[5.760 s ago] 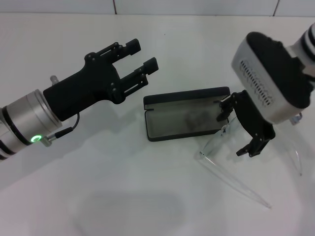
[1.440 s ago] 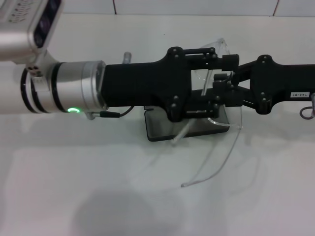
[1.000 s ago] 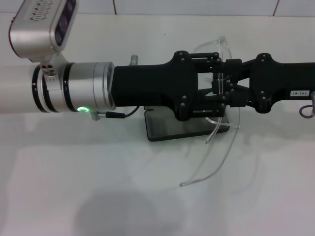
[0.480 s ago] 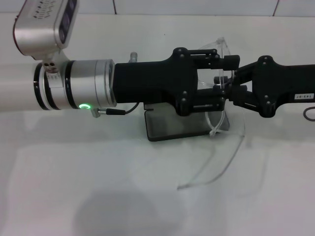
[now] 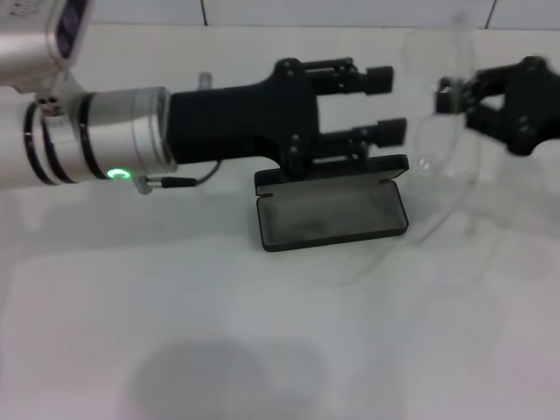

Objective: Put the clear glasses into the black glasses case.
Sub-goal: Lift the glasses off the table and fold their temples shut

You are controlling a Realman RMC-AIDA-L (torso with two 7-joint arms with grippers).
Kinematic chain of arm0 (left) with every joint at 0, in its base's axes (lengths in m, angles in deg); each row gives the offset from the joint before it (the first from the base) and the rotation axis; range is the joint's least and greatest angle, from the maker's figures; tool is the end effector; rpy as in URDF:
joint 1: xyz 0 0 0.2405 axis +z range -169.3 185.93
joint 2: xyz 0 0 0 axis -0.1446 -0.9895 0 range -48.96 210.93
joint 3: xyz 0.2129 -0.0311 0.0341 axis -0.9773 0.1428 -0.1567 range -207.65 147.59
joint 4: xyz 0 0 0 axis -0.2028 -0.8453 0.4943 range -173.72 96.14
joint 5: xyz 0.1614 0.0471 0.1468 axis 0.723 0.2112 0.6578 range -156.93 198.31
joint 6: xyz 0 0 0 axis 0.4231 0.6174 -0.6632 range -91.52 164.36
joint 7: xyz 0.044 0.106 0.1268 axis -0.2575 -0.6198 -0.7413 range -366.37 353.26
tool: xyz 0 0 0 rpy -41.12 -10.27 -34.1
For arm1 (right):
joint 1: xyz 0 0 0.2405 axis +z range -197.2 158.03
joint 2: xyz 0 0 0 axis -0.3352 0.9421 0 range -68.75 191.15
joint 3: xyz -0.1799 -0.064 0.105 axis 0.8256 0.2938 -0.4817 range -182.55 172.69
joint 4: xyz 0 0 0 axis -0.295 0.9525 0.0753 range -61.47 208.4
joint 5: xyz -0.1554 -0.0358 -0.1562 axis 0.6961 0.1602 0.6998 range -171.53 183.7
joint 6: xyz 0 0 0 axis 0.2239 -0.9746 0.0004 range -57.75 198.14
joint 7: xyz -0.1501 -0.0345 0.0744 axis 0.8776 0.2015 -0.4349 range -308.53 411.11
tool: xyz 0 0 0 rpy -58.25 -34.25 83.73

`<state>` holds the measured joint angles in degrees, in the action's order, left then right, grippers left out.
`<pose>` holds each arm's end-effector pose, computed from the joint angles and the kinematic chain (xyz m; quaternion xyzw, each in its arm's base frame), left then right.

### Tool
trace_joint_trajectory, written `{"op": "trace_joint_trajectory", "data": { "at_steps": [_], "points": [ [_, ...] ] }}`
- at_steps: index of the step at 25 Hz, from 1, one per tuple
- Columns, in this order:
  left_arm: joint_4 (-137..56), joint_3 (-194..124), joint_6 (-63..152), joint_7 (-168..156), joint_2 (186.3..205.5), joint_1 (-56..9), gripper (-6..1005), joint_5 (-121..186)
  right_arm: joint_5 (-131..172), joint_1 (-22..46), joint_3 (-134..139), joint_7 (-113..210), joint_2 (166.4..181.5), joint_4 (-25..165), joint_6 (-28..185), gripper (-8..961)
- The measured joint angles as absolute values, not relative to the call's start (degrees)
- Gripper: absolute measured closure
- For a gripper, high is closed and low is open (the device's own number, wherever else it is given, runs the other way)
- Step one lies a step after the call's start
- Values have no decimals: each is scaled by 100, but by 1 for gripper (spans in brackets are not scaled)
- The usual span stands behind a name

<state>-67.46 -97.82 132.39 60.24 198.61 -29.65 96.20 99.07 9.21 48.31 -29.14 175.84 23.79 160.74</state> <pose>-0.1111 0.3254 -0.0241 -0.9035 -0.0408 -0.4265 0.0134 0.1667 0.3574 0.0514 -0.9352 0.0845 0.3064 0.1563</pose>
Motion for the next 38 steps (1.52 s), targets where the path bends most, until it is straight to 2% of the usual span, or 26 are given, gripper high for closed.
{"op": "trace_joint_trajectory", "data": {
  "at_steps": [6,17,21,31,38],
  "points": [
    [-6746,-9609,13242,6017,19784,-2895,394,9657,9340,691,4080,-2423,17676,2429,16360,836],
    [-6744,-9603,13131,5998,19753,-2928,394,9671,8137,448,4059,-1857,17666,2523,17287,829],
    [-6744,-9643,13026,6014,19793,-3009,394,9720,7508,577,4154,-1294,17693,3059,17314,826],
    [-6739,-9716,13066,6235,20056,-3420,395,10606,7050,1182,4197,-434,17711,4184,17026,818],
    [-6742,-10001,13186,6267,20067,-3521,395,10478,7100,1401,4853,-390,17680,4480,16263,813]
  ]
}}
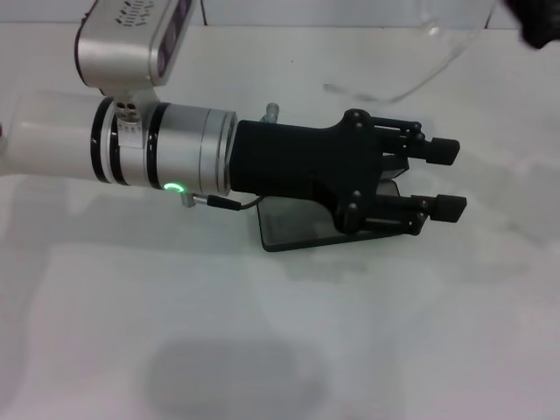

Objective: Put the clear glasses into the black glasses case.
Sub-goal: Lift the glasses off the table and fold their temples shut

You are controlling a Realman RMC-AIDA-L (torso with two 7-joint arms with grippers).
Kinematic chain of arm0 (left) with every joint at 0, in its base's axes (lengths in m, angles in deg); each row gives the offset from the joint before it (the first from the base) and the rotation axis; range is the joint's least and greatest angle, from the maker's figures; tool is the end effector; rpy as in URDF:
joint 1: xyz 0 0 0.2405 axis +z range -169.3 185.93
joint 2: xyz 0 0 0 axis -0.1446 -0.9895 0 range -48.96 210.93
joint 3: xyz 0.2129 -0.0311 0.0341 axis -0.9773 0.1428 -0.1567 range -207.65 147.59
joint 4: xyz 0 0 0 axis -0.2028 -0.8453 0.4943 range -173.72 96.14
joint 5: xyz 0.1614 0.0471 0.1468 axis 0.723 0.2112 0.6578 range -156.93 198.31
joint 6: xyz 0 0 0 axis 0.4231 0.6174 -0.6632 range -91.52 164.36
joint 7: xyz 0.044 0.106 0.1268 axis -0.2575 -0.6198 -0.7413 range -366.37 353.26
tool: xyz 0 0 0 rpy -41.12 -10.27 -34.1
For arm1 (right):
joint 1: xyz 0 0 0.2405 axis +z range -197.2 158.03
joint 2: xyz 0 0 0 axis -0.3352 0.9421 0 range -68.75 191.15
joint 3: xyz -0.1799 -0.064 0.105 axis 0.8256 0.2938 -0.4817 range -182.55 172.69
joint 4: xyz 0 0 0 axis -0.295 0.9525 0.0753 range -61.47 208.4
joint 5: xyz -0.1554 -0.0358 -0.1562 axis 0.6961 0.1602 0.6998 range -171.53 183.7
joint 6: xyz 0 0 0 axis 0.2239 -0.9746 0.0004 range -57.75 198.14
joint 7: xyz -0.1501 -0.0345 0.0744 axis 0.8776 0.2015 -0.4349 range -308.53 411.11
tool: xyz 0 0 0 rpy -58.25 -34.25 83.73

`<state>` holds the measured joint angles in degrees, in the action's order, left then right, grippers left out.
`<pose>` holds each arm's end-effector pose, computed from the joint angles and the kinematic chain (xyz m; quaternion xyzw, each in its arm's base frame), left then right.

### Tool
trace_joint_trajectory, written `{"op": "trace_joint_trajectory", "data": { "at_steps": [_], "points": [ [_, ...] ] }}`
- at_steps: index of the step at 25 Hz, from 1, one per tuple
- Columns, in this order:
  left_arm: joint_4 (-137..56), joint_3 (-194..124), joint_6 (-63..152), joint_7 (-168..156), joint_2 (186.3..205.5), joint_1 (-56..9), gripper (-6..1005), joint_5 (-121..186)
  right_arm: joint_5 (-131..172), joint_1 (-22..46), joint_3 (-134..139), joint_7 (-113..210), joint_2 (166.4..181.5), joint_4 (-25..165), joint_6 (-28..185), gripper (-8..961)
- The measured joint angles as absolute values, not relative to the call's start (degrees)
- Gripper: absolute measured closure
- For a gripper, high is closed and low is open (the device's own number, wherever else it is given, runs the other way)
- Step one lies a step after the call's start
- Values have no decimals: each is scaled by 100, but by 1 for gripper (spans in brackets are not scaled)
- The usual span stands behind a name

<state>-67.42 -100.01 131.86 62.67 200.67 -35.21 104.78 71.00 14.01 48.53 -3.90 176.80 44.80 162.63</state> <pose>-0.0892 0.3133 -0.0573 0.9298 0.0128 0.3616 0.0669 0.1457 0.3686 0.0571 -0.8254 0.0133 0.5017 0.2585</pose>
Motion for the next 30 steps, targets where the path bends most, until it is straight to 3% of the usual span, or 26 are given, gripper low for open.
{"op": "trace_joint_trajectory", "data": {
  "at_steps": [30],
  "points": [
    [-6744,-9917,13076,6192,20043,-3497,394,10395,9390,1405,5534,-1126,17481,4019,16066,792]
  ]
}}
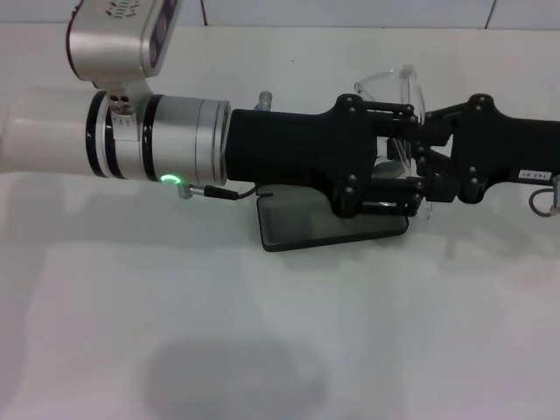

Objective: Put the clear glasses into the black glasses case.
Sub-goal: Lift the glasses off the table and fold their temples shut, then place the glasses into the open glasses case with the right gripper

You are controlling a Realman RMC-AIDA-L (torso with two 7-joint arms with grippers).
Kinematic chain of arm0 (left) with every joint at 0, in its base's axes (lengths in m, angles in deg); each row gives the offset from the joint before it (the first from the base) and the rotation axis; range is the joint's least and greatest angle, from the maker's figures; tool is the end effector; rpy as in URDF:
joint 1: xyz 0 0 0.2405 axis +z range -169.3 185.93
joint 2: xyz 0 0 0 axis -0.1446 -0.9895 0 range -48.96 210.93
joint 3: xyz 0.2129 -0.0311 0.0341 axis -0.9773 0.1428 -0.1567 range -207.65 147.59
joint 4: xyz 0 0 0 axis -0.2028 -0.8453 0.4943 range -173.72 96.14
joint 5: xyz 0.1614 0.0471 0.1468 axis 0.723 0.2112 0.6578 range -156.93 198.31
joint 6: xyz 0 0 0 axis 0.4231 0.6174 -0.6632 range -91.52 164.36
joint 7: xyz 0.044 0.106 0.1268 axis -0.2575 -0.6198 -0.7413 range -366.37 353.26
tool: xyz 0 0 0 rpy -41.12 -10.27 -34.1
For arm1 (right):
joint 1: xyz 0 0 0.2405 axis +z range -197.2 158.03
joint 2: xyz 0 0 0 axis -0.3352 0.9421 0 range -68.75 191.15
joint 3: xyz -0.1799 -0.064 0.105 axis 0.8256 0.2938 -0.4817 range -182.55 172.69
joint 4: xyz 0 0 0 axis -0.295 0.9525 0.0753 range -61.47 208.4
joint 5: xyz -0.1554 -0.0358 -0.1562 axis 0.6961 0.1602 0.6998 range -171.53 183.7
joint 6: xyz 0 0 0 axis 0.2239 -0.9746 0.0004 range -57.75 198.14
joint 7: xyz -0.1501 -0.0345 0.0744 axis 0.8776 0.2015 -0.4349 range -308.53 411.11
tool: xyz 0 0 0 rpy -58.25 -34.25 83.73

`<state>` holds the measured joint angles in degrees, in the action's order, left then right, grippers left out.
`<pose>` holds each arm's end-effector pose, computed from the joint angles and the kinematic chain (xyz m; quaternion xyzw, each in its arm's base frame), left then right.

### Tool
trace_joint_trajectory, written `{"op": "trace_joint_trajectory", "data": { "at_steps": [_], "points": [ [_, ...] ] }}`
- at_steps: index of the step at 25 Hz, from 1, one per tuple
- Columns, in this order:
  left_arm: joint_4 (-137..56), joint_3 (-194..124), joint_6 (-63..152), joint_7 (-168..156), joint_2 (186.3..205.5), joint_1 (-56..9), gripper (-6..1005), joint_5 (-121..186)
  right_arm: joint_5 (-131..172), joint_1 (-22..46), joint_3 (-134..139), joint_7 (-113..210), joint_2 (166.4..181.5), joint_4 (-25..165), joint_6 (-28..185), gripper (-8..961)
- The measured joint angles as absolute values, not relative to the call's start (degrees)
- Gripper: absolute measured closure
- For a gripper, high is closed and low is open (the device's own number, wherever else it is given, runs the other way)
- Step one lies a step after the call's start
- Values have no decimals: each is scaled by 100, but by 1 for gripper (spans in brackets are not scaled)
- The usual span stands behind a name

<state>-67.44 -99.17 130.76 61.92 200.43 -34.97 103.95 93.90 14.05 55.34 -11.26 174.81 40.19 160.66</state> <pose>-0.0902 0.3199 -0.0536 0.9286 0.0133 0.3680 0.0458 0.1684 0.3465 0.0022 -0.9410 0.0159 0.3174 0.1163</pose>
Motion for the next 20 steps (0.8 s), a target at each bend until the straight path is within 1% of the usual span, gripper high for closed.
{"op": "trace_joint_trajectory", "data": {
  "at_steps": [20],
  "points": [
    [-6860,-9832,13046,6043,20026,-3453,396,10393,9500,1474,5519,-1199,17429,3952,16139,778]
  ]
}}
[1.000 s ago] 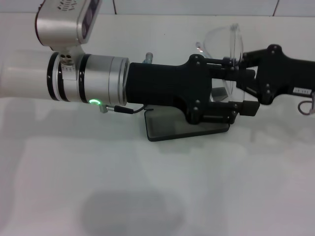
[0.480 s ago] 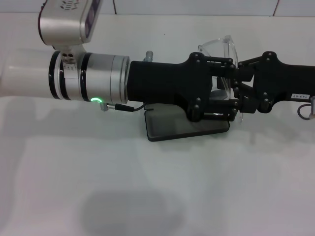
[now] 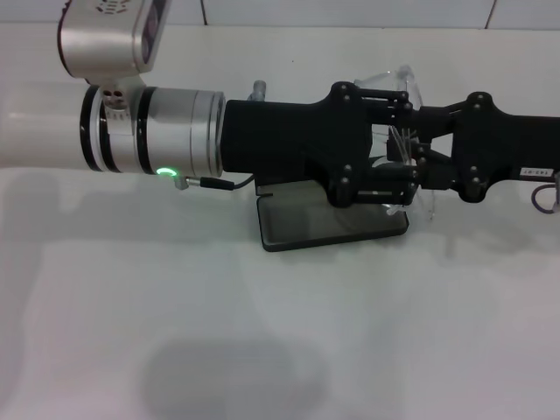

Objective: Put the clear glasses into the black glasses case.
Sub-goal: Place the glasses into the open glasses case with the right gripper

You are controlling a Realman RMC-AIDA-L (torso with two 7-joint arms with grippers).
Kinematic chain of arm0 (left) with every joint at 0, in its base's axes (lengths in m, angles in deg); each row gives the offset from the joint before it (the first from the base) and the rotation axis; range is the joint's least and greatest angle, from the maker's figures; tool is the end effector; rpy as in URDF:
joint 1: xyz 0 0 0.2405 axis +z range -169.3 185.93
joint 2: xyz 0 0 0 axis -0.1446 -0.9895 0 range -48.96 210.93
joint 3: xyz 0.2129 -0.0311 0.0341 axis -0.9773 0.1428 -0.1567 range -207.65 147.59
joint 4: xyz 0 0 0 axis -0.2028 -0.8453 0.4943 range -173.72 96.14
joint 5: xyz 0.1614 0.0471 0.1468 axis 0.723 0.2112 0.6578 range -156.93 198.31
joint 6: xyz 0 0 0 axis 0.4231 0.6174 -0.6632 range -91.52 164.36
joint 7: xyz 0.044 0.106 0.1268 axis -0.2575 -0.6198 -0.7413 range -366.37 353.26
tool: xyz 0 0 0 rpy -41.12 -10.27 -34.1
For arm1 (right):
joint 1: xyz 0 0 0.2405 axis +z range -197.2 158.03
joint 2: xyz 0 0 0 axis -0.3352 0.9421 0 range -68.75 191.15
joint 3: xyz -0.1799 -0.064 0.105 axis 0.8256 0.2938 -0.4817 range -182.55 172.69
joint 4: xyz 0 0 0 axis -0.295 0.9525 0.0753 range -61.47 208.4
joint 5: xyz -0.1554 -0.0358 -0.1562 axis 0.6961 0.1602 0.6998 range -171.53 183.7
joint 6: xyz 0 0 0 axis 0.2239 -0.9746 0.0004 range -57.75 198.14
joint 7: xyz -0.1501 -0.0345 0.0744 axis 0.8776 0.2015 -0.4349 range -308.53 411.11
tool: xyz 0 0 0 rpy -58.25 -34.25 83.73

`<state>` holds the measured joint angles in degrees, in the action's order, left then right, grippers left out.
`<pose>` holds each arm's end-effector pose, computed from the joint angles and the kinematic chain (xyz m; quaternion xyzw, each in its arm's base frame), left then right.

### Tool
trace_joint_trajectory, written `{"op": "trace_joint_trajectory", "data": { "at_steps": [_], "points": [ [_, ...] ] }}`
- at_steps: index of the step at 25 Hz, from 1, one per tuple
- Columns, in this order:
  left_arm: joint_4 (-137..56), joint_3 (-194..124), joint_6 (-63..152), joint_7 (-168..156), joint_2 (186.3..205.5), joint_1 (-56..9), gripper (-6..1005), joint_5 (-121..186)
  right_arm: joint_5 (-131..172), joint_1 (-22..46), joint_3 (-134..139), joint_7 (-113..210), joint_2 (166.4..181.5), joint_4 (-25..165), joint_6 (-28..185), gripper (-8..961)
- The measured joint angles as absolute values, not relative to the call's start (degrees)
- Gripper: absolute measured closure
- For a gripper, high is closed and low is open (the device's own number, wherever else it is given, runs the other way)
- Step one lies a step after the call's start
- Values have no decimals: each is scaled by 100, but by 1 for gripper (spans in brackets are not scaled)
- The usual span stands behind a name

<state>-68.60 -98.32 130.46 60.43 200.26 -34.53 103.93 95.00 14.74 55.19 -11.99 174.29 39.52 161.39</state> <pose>-0.0899 0.3241 -0.0484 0.9281 -0.0030 0.3712 0.0281 0.1655 0.3477 0.0054 -0.9445 0.0073 0.3100 0.1080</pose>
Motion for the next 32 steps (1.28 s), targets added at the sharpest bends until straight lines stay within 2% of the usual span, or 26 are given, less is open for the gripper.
{"op": "trace_joint_trajectory", "data": {
  "at_steps": [10,13,17,24,32],
  "points": [
    [-7045,-9479,13074,6103,20015,-3200,397,10363,9528,1310,5280,-1187,17406,3694,15510,770],
    [-7045,-9043,13064,6156,20003,-3055,398,10361,9953,1256,5380,-1434,17473,3165,15462,768],
    [-7046,-8215,12922,6131,20027,-2776,398,10359,11111,1186,5737,-2476,17684,1870,15467,765],
    [-7016,-7468,12739,6062,20045,-2518,398,10359,12007,1226,7329,-3663,17698,547,15090,760],
    [-7005,-7446,12730,6020,20051,-2435,398,10361,13045,1386,8784,-4506,17717,167,13976,755]
  ]
}}
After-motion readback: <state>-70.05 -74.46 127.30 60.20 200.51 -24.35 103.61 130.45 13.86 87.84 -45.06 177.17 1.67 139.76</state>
